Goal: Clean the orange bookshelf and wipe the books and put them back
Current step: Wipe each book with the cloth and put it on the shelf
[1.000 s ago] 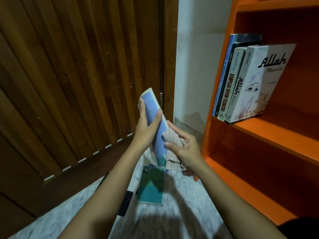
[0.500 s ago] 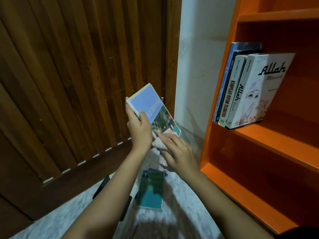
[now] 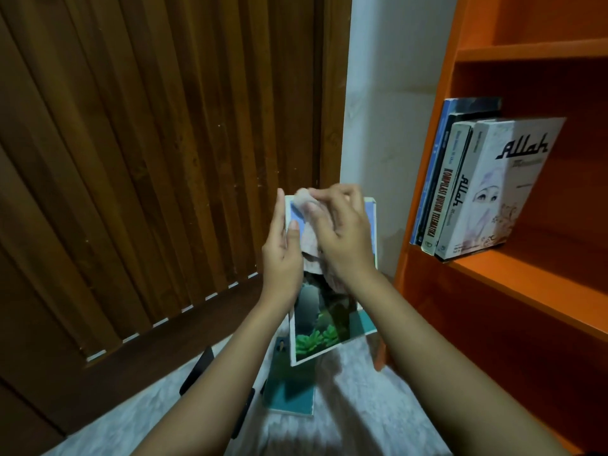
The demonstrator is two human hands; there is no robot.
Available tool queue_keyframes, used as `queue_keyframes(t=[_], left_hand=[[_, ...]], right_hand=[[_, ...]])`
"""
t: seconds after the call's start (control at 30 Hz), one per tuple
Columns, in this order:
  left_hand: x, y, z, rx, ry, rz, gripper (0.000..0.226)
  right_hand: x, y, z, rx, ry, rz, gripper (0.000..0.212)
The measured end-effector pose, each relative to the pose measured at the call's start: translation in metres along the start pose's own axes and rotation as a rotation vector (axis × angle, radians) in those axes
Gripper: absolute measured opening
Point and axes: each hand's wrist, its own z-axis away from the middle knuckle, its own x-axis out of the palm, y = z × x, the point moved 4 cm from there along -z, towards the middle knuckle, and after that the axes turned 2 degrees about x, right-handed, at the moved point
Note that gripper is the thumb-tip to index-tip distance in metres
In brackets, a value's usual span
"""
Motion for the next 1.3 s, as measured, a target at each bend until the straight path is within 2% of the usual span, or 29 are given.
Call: queue_keyframes(t=[0.07, 0.13, 0.17, 0.27, 0.33, 0.4, 0.53, 0.6, 0.63, 0.73, 0.77, 0.87, 1.0, 1.07, 1.2, 1.3], left_hand=[[0.001, 0.003, -0.001, 0.025, 0.009, 0.033, 0.048], [-0.003, 0.005, -0.002, 0.010, 0.016, 0.109, 0.047], [-0.005, 0.007, -0.003, -0.004, 0.008, 0.156, 0.047], [-0.010, 0.014, -0.003, -0.025, -0.026, 0.233, 0.043], [-0.009, 0.017, -0.003, -0.014, -0.054, 0.229, 0.043], [-0.003, 0.015, -0.004, -0.010, -0.072, 0.232, 0.044], [0.009, 0.004, -0.007, -0.028, -0.003, 0.218, 0.044], [0.007, 0.000, -0.009, -0.068, 0.027, 0.265, 0.044], [0.005, -0.002, -0.010, -0.082, 0.035, 0.282, 0.043], [-0.002, -0.002, -0.011, -0.094, 0.054, 0.284, 0.041], [-0.002, -0.002, -0.011, -0.091, 0.065, 0.287, 0.040], [0.006, -0.005, -0.011, -0.101, 0.111, 0.300, 0.040], [0.012, -0.011, -0.013, -0.105, 0.245, 0.251, 0.040], [0.008, -0.016, -0.015, -0.121, 0.308, 0.233, 0.043], [-0.008, -0.022, -0.017, -0.140, 0.434, 0.264, 0.045], [-0.016, -0.025, -0.020, -0.147, 0.568, 0.277, 0.044]], right_hand=[[0.006, -0.015, -0.007, -0.152, 0.004, 0.107, 0.016], [0.003, -0.009, -0.012, -0.170, 0.036, 0.142, 0.014], [-0.002, 0.001, -0.014, -0.111, 0.077, 0.141, 0.013], [-0.025, 0.051, -0.015, 0.337, 0.219, 0.101, 0.014], [-0.043, 0.075, -0.008, 0.532, 0.338, 0.039, 0.014], [-0.046, 0.072, -0.001, 0.514, 0.381, -0.013, 0.014], [-0.013, 0.031, 0.022, 0.157, 0.198, -0.025, 0.014], [-0.010, 0.034, 0.030, 0.084, 0.166, 0.005, 0.015], [-0.015, 0.044, 0.031, 0.146, 0.175, 0.024, 0.015], [-0.036, 0.090, 0.040, 0.523, 0.216, 0.121, 0.016], [-0.041, 0.099, 0.044, 0.580, 0.235, 0.145, 0.017], [-0.040, 0.084, 0.049, 0.498, 0.262, 0.115, 0.015], [-0.009, 0.037, 0.069, 0.156, 0.077, 0.065, 0.016], [-0.004, 0.042, 0.079, 0.073, 0.008, 0.110, 0.019], [-0.029, 0.078, 0.082, 0.436, 0.139, 0.084, 0.018], [-0.021, 0.069, 0.090, 0.458, 0.094, 0.094, 0.020]])
